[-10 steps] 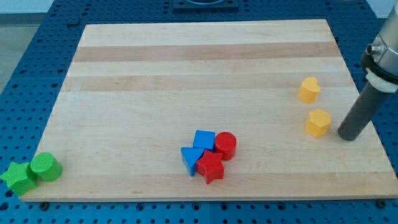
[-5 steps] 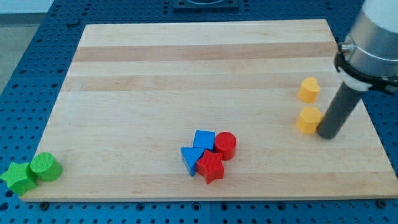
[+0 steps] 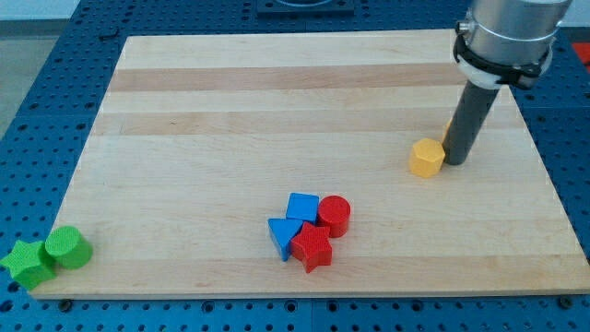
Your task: Move the yellow hexagon closer to the green circle
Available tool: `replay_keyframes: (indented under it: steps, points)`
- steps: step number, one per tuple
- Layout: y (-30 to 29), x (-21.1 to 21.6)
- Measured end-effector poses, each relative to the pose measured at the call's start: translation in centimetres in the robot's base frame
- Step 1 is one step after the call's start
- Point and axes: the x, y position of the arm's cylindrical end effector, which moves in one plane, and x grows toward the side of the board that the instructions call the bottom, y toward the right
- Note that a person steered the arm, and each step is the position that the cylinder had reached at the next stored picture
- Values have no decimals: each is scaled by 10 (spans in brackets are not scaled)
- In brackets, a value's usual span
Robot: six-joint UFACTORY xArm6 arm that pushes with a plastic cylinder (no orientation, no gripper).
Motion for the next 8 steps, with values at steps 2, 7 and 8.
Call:
replay_keyframes:
  steps: [2, 7, 8]
  points:
    - [-9, 6]
    - [-89, 8]
    - [-112, 8]
